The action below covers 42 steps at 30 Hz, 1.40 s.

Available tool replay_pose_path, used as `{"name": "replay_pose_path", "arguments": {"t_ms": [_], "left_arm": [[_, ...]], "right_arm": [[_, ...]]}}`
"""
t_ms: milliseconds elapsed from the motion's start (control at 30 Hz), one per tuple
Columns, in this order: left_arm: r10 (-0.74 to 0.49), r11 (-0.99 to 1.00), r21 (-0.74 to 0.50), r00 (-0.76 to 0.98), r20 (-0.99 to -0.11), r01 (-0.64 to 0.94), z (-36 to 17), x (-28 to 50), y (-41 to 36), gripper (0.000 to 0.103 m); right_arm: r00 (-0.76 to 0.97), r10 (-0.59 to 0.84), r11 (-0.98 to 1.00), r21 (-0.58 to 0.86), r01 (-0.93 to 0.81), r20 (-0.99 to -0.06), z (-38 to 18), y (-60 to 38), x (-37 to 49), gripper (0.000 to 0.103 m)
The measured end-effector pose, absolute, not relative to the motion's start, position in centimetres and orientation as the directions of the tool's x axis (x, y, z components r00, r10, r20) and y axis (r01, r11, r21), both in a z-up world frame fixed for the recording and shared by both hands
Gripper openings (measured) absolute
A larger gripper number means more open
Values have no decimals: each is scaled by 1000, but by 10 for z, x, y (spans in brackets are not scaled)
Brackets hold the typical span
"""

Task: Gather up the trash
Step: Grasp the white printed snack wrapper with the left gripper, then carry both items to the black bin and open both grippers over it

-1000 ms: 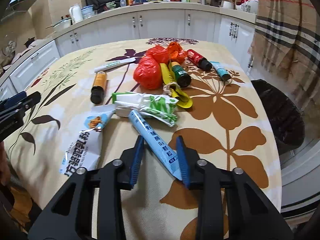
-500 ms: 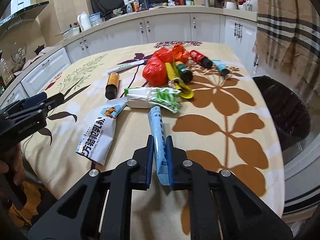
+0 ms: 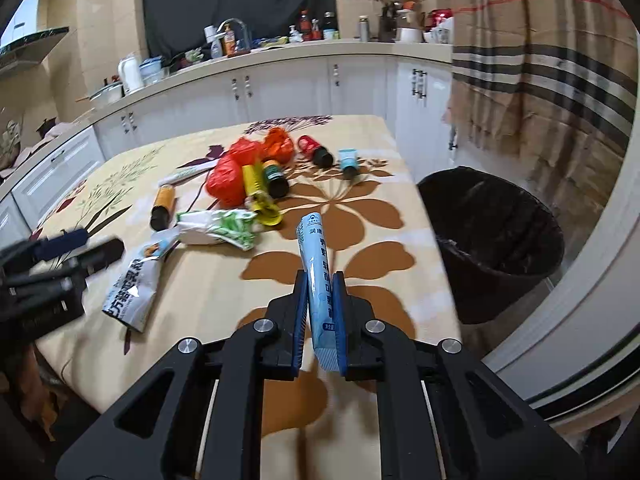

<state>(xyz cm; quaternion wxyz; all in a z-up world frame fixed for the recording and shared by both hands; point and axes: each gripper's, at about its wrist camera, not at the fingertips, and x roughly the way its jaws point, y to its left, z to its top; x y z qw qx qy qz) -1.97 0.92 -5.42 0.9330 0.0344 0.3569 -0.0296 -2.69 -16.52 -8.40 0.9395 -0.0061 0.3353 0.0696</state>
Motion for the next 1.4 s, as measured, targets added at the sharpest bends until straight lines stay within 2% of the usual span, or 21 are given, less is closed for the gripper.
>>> {"name": "replay_pose_path", "arguments": {"t_ms": [33, 100, 167, 233, 267, 367, 667, 933, 1400], "left_arm": [[-41, 995, 37, 738, -674, 90, -58, -20, 4, 63], [-59, 994, 30, 727, -684, 109, -66, -20, -3, 55], [-71, 991, 31, 708, -703, 130, -73, -18, -9, 37], [-87, 988, 24, 690, -718, 150, -79, -18, -13, 25], [-90, 988, 25, 693, -716, 153, -80, -19, -14, 25], [-105, 987, 16, 718, -689, 160, -75, -25, -13, 13], [-141, 986, -28, 733, -666, 164, -68, -31, -4, 11], [-144, 985, -10, 776, -615, 175, -51, -34, -2, 9], [-198, 969, 29, 841, -503, 245, -12, 3, -37, 9]], "right_arm": [[767, 124, 991, 37, -130, -629, -83, -168, -27, 12], [769, 121, 992, 42, -121, -627, -83, -173, -27, 12], [770, 121, 992, 49, -116, -626, -84, -176, -27, 12], [772, 121, 992, 53, -113, -624, -83, -178, -27, 12], [772, 121, 992, 54, -112, -624, -83, -178, -27, 12], [773, 125, 992, 64, -109, -622, -83, -180, -27, 12], [776, 127, 992, 68, -108, -618, -83, -177, -26, 12], [784, 119, 993, 69, -97, -610, -81, -177, -25, 12], [855, 10, 999, 51, 20, -519, -43, -209, 0, 12]]}}
